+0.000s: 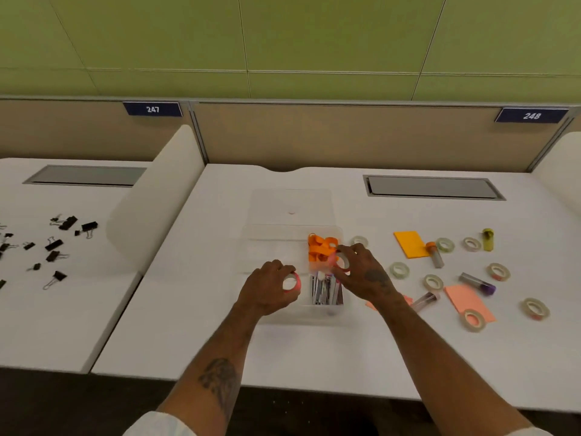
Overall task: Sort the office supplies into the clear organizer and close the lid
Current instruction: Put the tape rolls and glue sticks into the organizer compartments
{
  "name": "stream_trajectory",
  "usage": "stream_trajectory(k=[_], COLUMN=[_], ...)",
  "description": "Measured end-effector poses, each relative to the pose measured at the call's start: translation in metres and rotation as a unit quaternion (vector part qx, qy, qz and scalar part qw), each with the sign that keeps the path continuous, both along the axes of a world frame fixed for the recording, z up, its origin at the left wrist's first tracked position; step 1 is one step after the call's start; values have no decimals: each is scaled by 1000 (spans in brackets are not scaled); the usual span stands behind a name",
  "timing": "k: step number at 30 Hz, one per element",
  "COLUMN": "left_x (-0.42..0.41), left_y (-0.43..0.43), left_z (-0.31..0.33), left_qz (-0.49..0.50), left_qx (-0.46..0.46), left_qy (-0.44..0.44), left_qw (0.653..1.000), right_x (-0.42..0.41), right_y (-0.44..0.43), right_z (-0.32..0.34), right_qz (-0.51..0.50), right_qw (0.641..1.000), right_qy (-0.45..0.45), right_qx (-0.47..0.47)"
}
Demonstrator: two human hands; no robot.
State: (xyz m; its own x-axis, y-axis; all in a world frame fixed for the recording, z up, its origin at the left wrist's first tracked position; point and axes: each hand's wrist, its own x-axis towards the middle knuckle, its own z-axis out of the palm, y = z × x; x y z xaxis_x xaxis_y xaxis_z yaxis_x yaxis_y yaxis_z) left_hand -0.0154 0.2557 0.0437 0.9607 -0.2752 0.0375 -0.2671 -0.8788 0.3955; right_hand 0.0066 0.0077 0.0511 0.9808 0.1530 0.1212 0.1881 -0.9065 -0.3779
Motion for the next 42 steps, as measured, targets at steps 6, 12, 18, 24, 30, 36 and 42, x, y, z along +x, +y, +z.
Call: stream_trajectory(k=[6,12,18,24,30,36,42], left_x=[4,7,14,16,19,23,23], left_y=[6,12,32,45,49,47,42], left_z=[-16,-25,-27,-31,-34,-35,-33], left_qz=[17,4,32,52,50,37,26], left_qx=[33,81,98,96,110,135,150], left_qy=[8,20,-10,-6,12,6,-12], left_qw=[999,996,995,994,993,990,988], right_x=[-8,0,12,22,28,26,17], right_y=[21,42,61,81,82,70,60], right_z=[2,6,1,-7,-13,-12,-11], right_qz=[26,59,108,121,82,40,10], right_qw=[1000,998,993,990,992,994,991], right_qy=[14,12,12,35,36,36,53], right_qx=[-8,-34,-47,-64,-84,-97,-124])
